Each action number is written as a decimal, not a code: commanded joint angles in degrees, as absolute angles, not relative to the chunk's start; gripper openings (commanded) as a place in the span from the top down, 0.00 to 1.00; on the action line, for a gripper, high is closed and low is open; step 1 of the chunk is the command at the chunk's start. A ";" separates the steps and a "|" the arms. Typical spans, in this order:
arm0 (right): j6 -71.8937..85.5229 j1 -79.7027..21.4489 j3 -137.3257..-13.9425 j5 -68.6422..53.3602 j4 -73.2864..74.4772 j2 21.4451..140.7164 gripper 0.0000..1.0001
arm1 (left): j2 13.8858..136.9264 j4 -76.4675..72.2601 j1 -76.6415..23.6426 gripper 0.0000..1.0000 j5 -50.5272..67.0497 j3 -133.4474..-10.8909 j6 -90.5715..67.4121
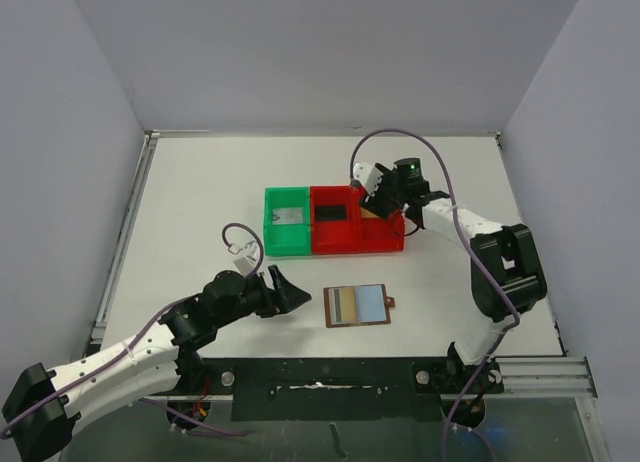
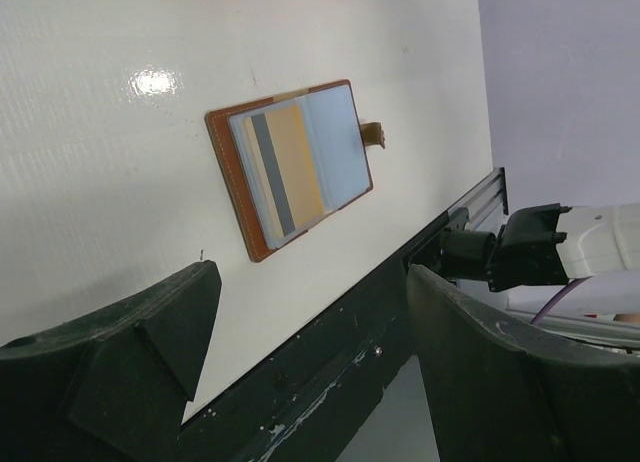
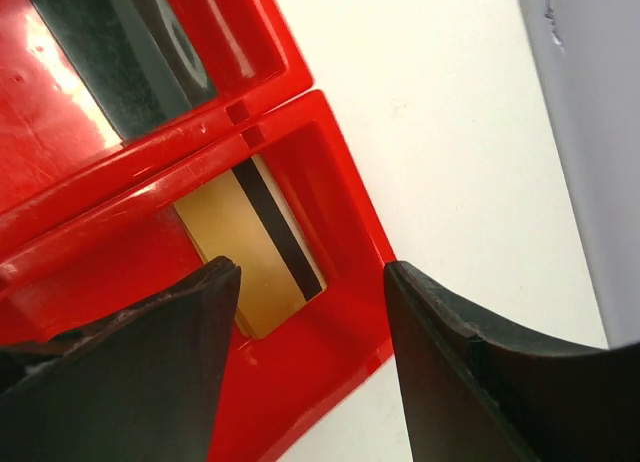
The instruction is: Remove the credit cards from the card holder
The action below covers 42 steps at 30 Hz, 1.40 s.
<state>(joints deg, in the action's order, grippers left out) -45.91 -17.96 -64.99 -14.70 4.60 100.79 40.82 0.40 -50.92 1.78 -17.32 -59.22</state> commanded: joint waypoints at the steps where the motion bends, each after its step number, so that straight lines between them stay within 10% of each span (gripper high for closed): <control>1: -30.82 -17.39 -61.21 -17.37 -8.71 88.88 0.40 | 41.76 -3.81 -51.24 0.26 0.90 -21.36 -57.94; 14: 19.42 -16.82 -38.56 -24.38 -12.05 58.93 0.01 | 47.76 -8.76 -52.69 0.26 -3.10 -21.53 -60.13; 25: 50.12 -16.69 -23.99 -31.85 -11.71 56.19 0.02 | 55.64 -16.42 -53.48 0.26 -4.19 -21.80 -61.05; 42: 55.87 -31.66 -21.97 -19.20 -1.15 57.43 0.17 | 65.31 -17.02 -56.34 0.27 -5.80 -25.80 -59.77</control>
<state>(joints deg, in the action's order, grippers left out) 54.13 -30.33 -20.86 -22.44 -1.76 55.16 65.17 -13.63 -55.96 -4.73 -22.98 -60.77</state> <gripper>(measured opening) 0.864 0.737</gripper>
